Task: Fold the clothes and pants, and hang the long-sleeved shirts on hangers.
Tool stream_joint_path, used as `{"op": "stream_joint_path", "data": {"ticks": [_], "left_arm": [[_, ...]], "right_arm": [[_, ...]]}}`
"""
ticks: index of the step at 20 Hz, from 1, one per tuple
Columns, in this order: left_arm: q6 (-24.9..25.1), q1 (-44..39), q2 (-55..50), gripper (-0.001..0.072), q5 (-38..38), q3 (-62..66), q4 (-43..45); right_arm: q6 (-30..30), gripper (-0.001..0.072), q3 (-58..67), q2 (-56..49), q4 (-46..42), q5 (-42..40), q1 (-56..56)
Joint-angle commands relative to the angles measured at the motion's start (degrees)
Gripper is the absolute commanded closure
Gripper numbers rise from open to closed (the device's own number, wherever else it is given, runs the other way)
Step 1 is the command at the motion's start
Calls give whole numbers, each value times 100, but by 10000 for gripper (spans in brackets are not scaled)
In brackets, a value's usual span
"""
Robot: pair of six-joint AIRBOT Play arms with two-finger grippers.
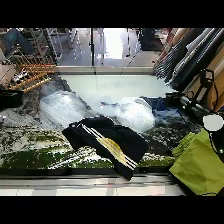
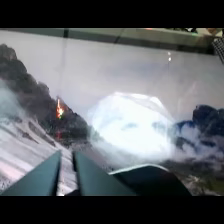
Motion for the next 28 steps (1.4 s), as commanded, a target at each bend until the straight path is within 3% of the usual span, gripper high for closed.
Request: {"op": "stream_joint_path", "data": {"ticks": [1,3,4,5,6,7,9,11,12,14,16,18,21,23,25,26,27,28], "left_arm": [[-2,2,-188,-5,205,-2,-17],[4,2,-470,59,-629,-2,136],[24,4,-713,77,-1322,-22,232],[37,46,-966,75,-1867,-114,223],[280,90,-1244,60,-2249,-286,94],[750,140,-1517,60,-2433,-481,-181],[1766,144,-2002,58,-2361,-684,-629],[2848,35,-2428,58,-2205,-682,-610],[3359,-35,-2599,58,-2116,-682,-505],[4345,-181,-2905,57,-1958,-682,-450],[5056,-378,-3132,42,-1539,-682,-450],[5276,-621,-3327,8,-907,-682,-450],[5724,-970,-3628,15,-737,-682,-448],[5877,-1115,-3807,104,-634,-682,-448],[5875,-1178,-3947,367,-520,-682,-455],[5875,-1189,-3987,560,-518,-682,-450],[5849,-1189,-3987,696,-546,-682,-457],[5814,-1185,-3952,696,-553,-678,-496]], "right_arm": [[170,690,35,105,341,-72,7],[173,698,35,162,275,87,2],[175,694,35,188,264,542,-74],[264,601,33,175,293,1268,-197],[367,431,-4,142,299,2140,-313],[160,325,-140,122,295,3058,-354],[-748,318,-704,142,625,4489,-243],[-1191,318,-1451,140,1255,5029,264],[-1211,308,-1779,140,1290,4830,695],[-1211,67,-2232,136,909,4035,1849],[-929,67,-2275,133,258,3204,2885],[-195,65,-2275,83,-601,2415,3724],[216,54,-2275,-367,-1196,2273,4319],[214,51,-2275,-833,-1176,1993,4507],[212,37,-2188,-1370,-1034,1871,4542],[219,141,-2087,-1611,-1082,1875,4542],[345,372,-1963,-1757,-1167,1932,4542],[645,710,-1803,-1790,-1469,2039,4535]]}}
